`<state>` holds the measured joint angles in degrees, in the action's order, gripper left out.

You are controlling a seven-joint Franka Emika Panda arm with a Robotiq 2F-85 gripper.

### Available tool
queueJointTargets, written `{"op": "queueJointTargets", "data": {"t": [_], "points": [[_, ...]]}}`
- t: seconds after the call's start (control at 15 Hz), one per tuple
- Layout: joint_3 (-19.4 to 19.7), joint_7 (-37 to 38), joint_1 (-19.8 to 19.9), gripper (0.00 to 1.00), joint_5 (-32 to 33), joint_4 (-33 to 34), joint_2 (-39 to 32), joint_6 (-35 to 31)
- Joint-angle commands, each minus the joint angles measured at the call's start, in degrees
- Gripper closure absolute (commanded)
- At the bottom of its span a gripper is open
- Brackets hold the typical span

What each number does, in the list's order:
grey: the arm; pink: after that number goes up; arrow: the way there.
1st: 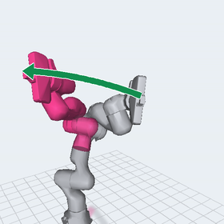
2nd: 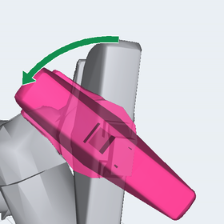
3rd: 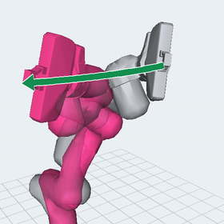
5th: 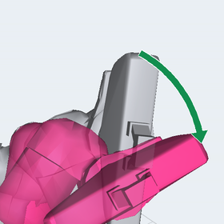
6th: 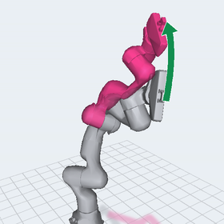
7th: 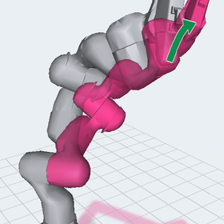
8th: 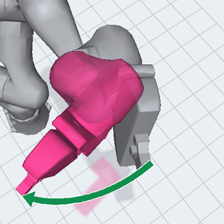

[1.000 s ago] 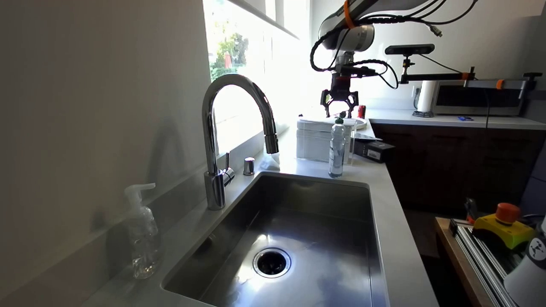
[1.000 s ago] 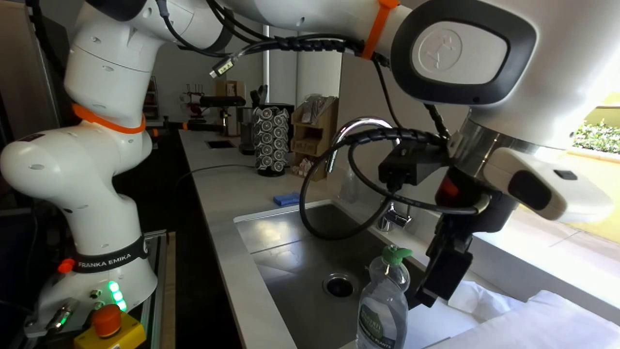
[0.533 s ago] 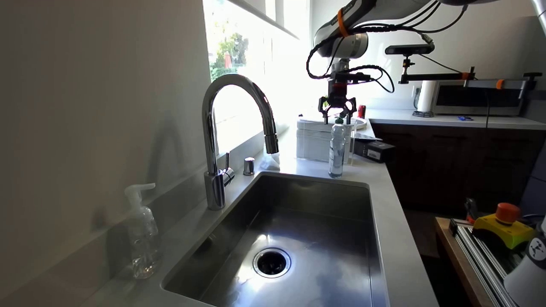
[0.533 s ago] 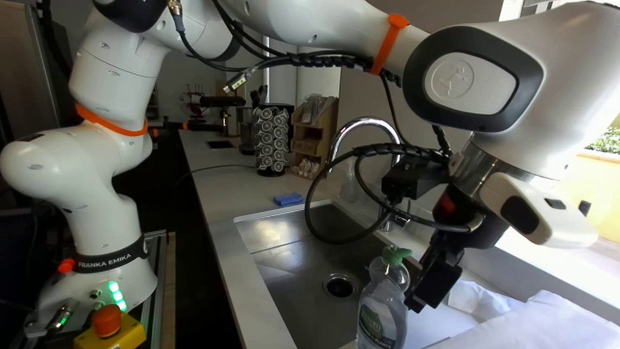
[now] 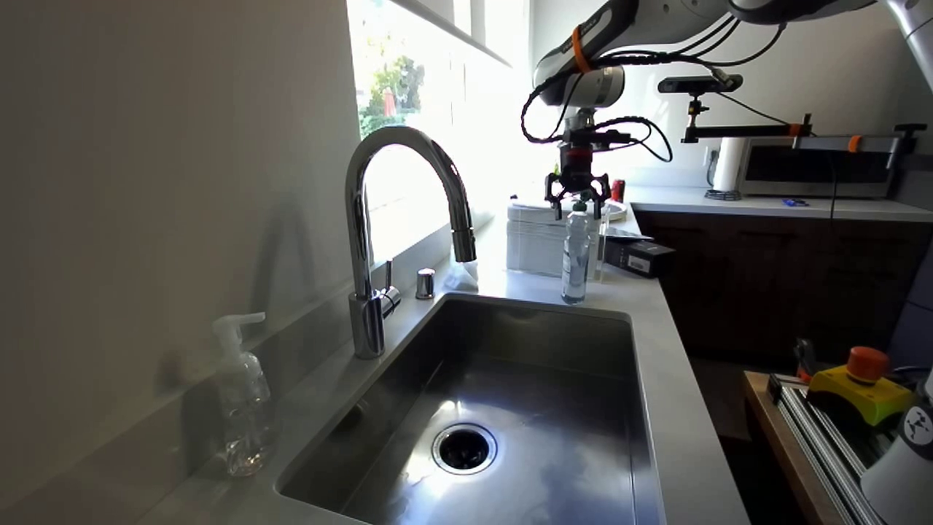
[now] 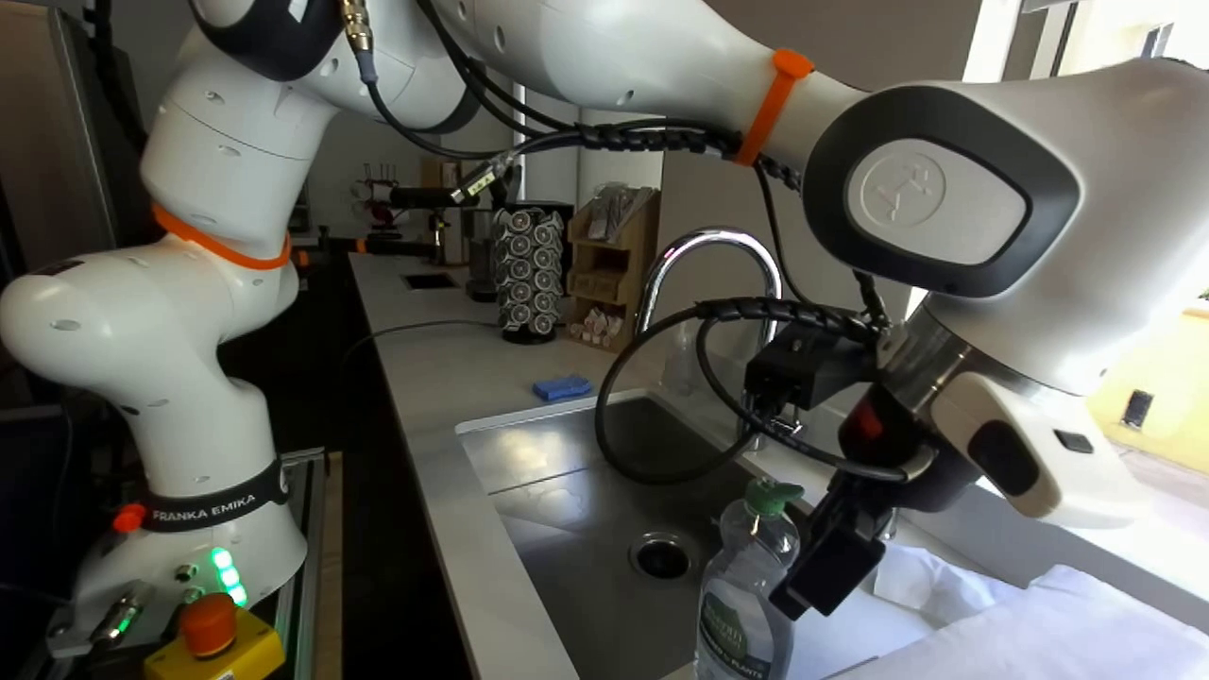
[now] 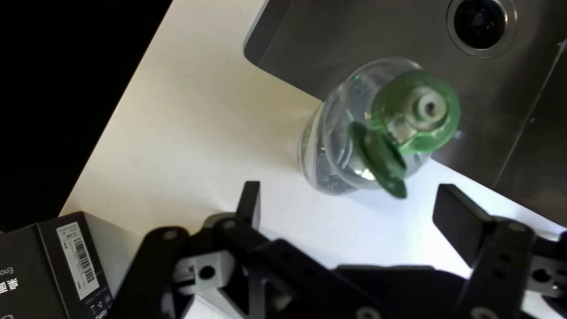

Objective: Pour some dishwashing liquid in the sink.

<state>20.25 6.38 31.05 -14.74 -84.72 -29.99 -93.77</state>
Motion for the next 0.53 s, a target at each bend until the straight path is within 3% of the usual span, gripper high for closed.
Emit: {"op": "queueJointTargets", "data": {"t": [0.0, 0.47], "points": [[-1.1, 1.6, 1.5, 0.0, -2.2, 2.1, -1.8, 2.5], [-1.7, 4.7, 2.1, 0.0, -5.1, 1.7, -2.7, 2.5]]}}
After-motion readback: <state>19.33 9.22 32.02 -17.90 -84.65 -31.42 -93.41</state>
